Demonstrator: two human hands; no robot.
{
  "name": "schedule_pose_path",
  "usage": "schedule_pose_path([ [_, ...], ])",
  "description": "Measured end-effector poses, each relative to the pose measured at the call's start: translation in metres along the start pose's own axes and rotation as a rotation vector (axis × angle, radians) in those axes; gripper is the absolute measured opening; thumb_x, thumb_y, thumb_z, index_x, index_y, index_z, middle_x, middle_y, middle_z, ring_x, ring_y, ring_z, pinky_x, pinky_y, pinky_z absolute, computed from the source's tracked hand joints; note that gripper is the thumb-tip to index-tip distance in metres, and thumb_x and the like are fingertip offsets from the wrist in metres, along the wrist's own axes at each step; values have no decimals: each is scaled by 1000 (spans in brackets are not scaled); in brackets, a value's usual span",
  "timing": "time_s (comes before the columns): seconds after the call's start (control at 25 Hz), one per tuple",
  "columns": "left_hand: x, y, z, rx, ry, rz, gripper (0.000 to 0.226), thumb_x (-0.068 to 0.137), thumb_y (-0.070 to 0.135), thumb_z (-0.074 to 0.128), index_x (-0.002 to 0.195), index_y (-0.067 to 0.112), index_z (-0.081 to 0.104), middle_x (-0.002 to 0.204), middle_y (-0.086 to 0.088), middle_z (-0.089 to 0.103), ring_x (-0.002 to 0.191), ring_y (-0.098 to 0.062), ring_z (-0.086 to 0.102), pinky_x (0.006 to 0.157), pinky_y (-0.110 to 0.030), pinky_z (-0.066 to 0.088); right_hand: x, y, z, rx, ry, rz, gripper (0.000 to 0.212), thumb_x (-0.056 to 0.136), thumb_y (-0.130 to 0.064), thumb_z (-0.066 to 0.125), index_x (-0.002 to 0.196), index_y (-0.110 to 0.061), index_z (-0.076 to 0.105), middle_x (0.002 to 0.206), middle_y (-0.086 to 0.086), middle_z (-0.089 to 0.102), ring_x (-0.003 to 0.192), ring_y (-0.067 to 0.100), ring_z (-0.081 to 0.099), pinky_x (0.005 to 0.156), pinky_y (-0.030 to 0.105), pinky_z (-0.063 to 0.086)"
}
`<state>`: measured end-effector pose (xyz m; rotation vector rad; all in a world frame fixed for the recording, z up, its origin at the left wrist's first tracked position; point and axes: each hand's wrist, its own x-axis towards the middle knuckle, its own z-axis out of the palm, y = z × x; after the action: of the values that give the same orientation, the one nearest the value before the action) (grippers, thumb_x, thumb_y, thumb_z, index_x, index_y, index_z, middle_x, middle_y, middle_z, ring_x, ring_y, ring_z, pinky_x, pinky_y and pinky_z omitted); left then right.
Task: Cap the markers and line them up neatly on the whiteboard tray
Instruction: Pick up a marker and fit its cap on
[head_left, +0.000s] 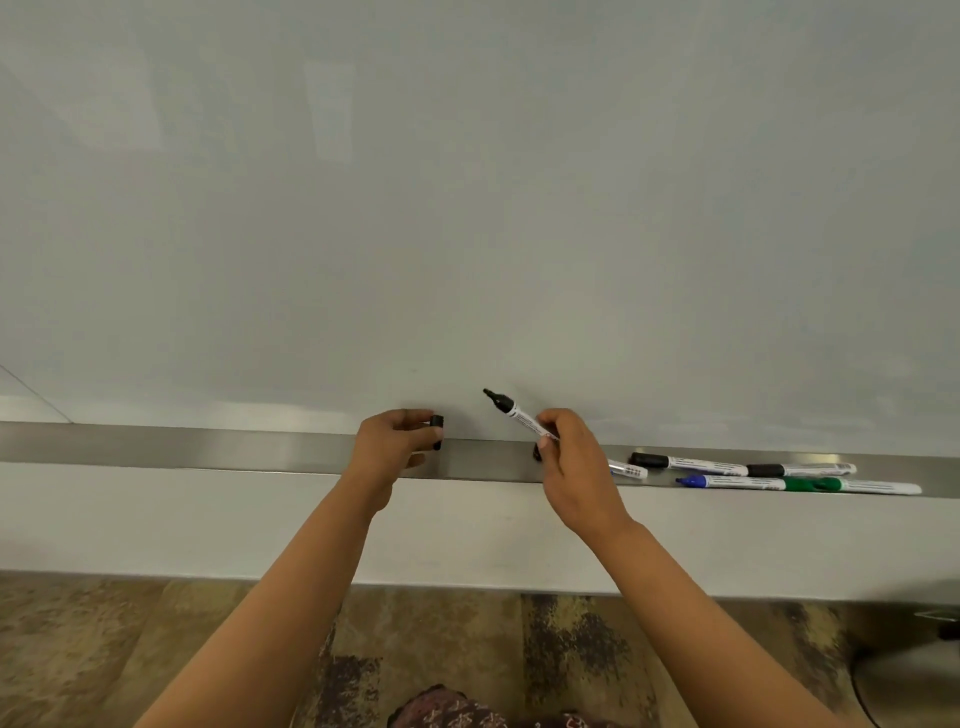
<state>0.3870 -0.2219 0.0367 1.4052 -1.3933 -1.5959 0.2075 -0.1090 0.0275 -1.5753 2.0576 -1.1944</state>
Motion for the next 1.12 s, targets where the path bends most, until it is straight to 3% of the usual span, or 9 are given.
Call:
schedule_pose_path([
  [0.2,-6,17,17,-88,-82,-18,24,83,5,62,107,4,64,89,-7,66,80,-18,63,68,-26,51,9,-4,-14,-87,-7,16,15,94,-10,42,105,-11,53,81,-3,53,72,18,48,68,34,40],
  [0.4,-13,25,36,-108,-148,1,24,88,0,53,110,2,62,88,-5,64,79,-18,61,71,-26,55,23,1,-40,-300,-48,-17,15,95,-24,43,103,-17,54,86,-2,57,81,20,50,77,36,32],
  [0.52,-16,29,41,-172,-185,39,25,88,-6,51,110,-2,61,87,-4,64,76,-17,60,66,-15,58,27,5,-55,-356,-91,-64,15,95,-26,44,102,-17,54,86,-3,56,85,21,51,80,37,33],
  [0.96,-34,32,56,-64,-142,96,25,82,-6,60,106,-1,64,85,-9,67,73,-17,60,59,-11,55,17,16,-73,-349,-115,-111,13,95,-25,43,101,-19,54,89,-2,58,85,19,49,81,38,35],
  [1.12,-42,33,59,-242,-160,-9,15,87,-1,54,99,2,62,78,-9,69,62,-13,66,56,-15,56,11,19,-77,-279,-66,-56,13,95,-25,44,100,-18,54,83,-5,56,78,18,47,76,37,36],
])
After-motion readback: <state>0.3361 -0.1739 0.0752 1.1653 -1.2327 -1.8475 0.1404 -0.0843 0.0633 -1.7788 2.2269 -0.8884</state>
